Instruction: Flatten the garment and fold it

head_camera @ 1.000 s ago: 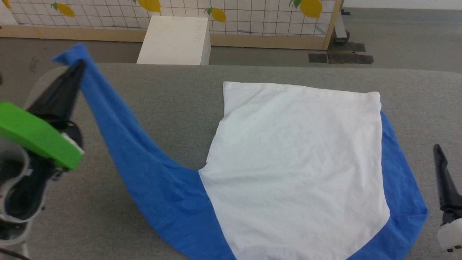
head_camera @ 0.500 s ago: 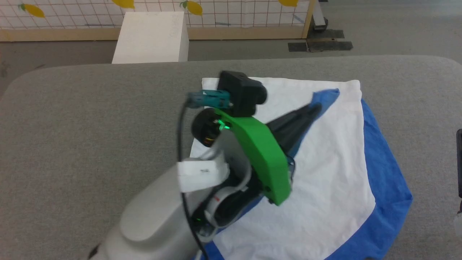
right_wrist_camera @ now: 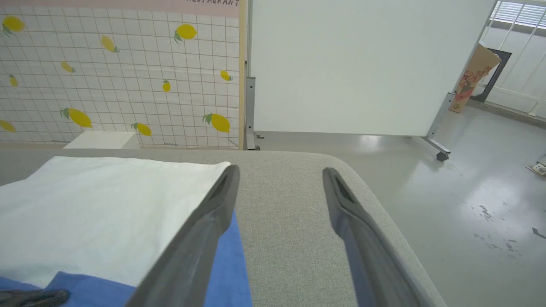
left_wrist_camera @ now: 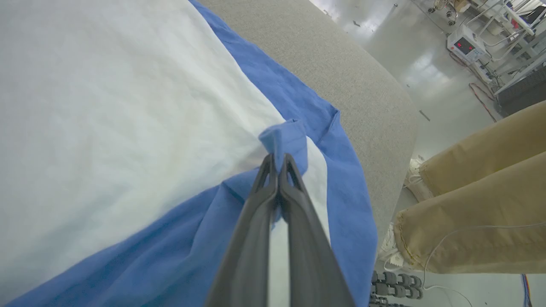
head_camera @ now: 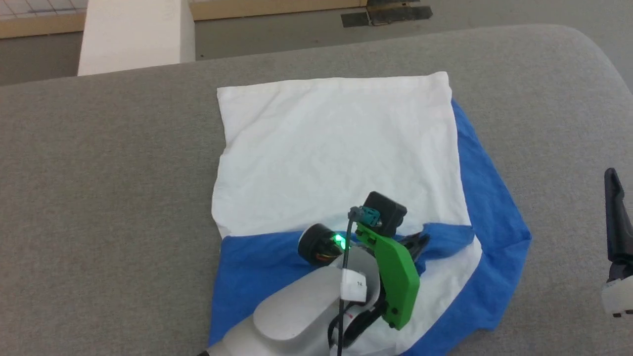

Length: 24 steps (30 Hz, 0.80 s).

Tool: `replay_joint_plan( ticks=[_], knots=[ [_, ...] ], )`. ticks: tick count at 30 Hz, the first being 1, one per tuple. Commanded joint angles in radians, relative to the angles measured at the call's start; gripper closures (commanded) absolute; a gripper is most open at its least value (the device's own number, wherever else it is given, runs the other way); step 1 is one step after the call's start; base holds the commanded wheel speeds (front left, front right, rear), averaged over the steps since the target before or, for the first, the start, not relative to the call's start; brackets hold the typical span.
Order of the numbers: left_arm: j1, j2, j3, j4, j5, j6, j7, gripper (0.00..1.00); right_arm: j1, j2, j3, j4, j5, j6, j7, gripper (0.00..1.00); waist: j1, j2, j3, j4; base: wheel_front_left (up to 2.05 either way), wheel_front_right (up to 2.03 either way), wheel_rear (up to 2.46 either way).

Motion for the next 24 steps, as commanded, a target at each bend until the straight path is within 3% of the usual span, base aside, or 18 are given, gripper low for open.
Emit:
replay_joint_plan(
  ticks=[1,2,3,4,5,13,19,24],
  knots=[
    [-0.012,-0.004,-0.017,0.034,0.003,-0.003,-0.023,1.0,-0.023,0.004,0.011,0.009,0.008,-0.002,-0.009,0.0,0.0,-0.0001,0.048,-0.05,0.0,0.0,0.0],
    [-0.014,-0.004,-0.029,0.054,-0.007,-0.001,-0.032,1.0,-0.027,0.004,0.016,0.014,0.008,-0.002,-0.011,0.0,0.0,-0.0001,0.052,-0.055,0.0,0.0,0.0],
    [-0.019,-0.004,-0.048,0.077,-0.018,0.002,-0.04,0.79,-0.032,0.004,0.021,0.02,0.009,-0.002,-0.013,0.0,0.0,-0.0001,0.057,-0.06,0.0,0.0,0.0],
    [-0.023,-0.004,-0.062,0.091,-0.026,0.006,-0.048,0.51,-0.035,0.004,0.024,0.024,0.009,-0.002,-0.014,0.0,0.0,-0.0001,0.06,-0.063,0.0,0.0,0.0],
    [-0.029,-0.005,-0.076,0.104,-0.04,0.011,-0.059,0.0,-0.038,0.003,0.025,0.029,0.01,-0.002,-0.016,0.0,0.0,-0.0001,0.062,-0.064,0.0,0.0,0.0],
    [-0.104,-0.005,-0.124,0.082,-0.149,0.033,-0.168,0.0,-0.038,-0.003,0.008,0.042,0.004,-0.002,-0.014,0.0,0.0,-0.0001,0.029,-0.014,0.0,0.0,0.0],
    [-0.172,0.004,-0.042,0.028,-0.19,0.063,-0.293,0.0,-0.009,-0.001,-0.002,0.029,-0.002,-0.002,0.002,0.0,0.0,-0.0001,-0.038,0.06,0.0,0.0,0.0],
    [-0.165,0.173,0.07,-0.07,-0.139,0.154,-0.39,0.0,0.022,0.011,-0.002,0.017,-0.007,-0.002,0.017,0.0,0.0,-0.0001,-0.09,0.111,0.0,0.0,0.0]
  ],
)
